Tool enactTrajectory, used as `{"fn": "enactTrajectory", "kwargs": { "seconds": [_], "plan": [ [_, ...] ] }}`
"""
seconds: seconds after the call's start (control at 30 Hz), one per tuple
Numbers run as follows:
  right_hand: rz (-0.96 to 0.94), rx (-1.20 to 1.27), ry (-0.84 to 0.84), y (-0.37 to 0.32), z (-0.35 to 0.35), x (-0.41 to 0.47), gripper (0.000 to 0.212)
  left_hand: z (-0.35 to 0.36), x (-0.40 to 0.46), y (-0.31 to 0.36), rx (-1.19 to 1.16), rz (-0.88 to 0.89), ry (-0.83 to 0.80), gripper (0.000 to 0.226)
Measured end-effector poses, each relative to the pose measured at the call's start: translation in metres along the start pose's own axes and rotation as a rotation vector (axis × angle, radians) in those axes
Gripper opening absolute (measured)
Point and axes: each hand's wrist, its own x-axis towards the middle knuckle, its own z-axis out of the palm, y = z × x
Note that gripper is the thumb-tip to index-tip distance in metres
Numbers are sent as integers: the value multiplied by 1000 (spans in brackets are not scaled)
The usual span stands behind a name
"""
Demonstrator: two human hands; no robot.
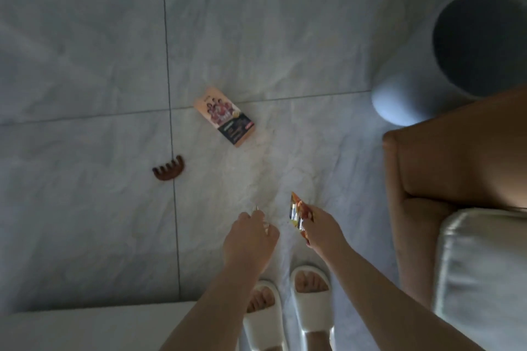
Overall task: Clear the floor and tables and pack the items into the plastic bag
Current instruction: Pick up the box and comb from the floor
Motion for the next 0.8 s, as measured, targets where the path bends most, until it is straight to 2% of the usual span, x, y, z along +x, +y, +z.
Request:
{"fn": "enactTrajectory", "kwargs": {
  "seconds": [0.07, 0.2, 0.37, 0.47, 0.8],
  "plan": [
    [-20, 5, 40, -16, -21, -40, 15, -27, -31, 12, -19, 46, 17, 44],
    [2, 78, 123, -36, -61, -125, 19, -74, -99, 41, -35, 156, 50, 53],
    [46, 290, 245, -29, -106, -217, 19, -105, -176, 83, 98, 324, 88, 46],
    [67, 394, 301, -8, -128, -262, 15, -104, -218, 106, 124, 401, 76, 36],
    [171, 638, 515, 112, -188, -379, 10, -37, -351, 199, 168, 607, -79, 33]
  ]
}}
